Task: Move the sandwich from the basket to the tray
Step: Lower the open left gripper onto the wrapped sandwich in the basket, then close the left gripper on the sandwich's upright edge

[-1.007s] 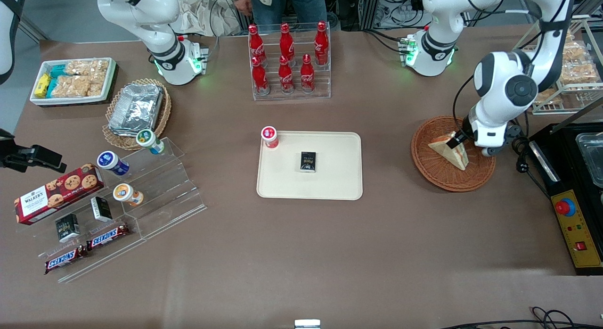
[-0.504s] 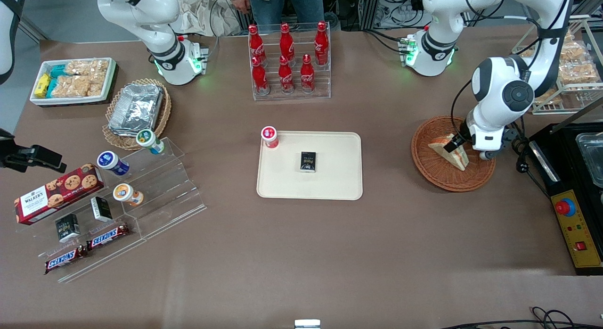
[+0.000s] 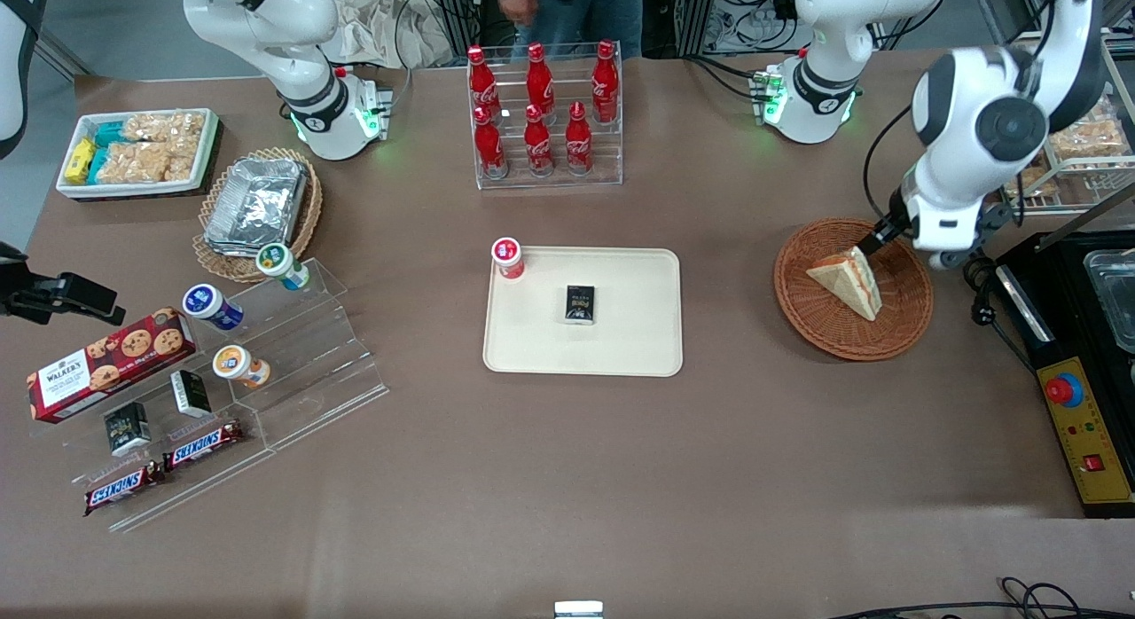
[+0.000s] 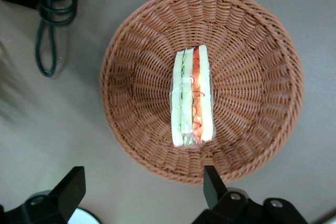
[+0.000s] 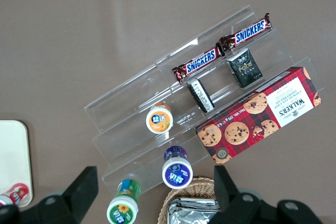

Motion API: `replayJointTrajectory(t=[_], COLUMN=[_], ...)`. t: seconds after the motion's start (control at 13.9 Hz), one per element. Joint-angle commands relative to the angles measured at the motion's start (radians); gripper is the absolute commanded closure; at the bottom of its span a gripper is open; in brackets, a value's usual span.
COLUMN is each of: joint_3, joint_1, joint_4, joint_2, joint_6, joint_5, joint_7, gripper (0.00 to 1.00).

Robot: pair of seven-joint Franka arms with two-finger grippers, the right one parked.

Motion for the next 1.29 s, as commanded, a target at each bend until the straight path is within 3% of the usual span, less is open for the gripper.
replayJointTrajectory(t=[0.0, 0.43, 0.79, 1.22], joint_3=[0.000, 0.001, 0.003, 0.006], joint_1=[-0.001, -0.008, -0.007, 0.002], joint_4=[0.074, 0.068, -0.054, -0.096], joint_2=[-0.031, 0.051, 0.139, 0.245], joint_6=[-0.093, -0.012, 0.220, 0.355], joint_5=[-0.029, -0.054, -0.051, -0.046], joint_7=[0.072, 0.102, 0.101, 0.093], gripper=[0.00, 0.00, 0.00, 0.00])
